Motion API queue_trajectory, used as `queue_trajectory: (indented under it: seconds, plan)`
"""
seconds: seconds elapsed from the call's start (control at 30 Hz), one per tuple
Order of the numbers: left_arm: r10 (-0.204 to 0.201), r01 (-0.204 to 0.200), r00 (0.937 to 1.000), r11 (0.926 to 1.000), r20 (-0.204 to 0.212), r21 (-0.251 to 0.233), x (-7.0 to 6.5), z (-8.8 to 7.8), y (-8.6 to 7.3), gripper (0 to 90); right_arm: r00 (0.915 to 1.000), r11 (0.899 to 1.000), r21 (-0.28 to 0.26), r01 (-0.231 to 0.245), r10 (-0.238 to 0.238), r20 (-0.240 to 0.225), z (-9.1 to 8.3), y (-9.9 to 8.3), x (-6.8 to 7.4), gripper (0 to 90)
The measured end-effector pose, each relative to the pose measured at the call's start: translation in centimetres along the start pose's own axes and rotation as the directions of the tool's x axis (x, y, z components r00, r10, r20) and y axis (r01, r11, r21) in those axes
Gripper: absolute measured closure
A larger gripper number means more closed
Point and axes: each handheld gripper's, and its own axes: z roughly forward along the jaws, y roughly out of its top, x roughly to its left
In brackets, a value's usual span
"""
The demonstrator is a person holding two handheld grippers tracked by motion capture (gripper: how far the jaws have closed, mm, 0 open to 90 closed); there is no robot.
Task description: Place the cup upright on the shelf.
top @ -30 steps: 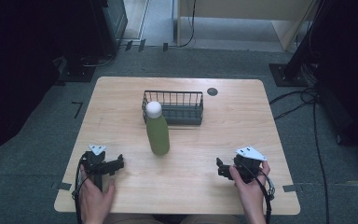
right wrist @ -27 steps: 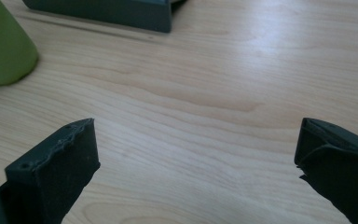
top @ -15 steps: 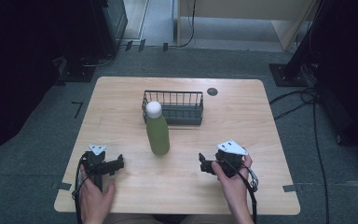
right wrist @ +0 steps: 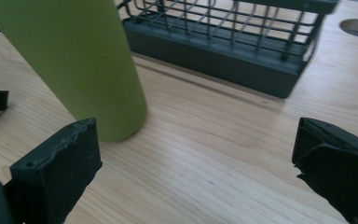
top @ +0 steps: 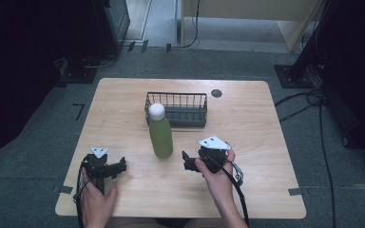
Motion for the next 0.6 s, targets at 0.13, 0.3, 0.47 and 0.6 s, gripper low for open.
queue_trajectory:
  seconds: [0.13,0.3,0.47,0.6]
  plan:
    - [0.0,0.0,1.0,1.0,0.0,0.0,0.0,0.0,0.0,0.0,0.9996,1.0,-0.006,0.018,-0.018,-0.022,0.7,0.6,1.0,4.6]
    - [0.0,0.0,1.0,1.0,0.0,0.0,0.0,0.0,0.0,0.0,0.9983,1.0,-0.008,0.021,-0.022,-0.054,1.1,1.2,2.0,4.9]
    - [0.0,0.0,1.0,1.0,0.0,0.0,0.0,0.0,0.0,0.0,0.9957,0.999,-0.013,0.03,-0.031,-0.087,1.5,1.8,3.0,5.0]
    - [-0.002,0.002,1.0,1.0,0.0,-0.001,0.0,0.0,0.0,0.0,0.992,0.999,-0.022,0.042,-0.044,-0.118,2.0,2.4,3.6,5.5]
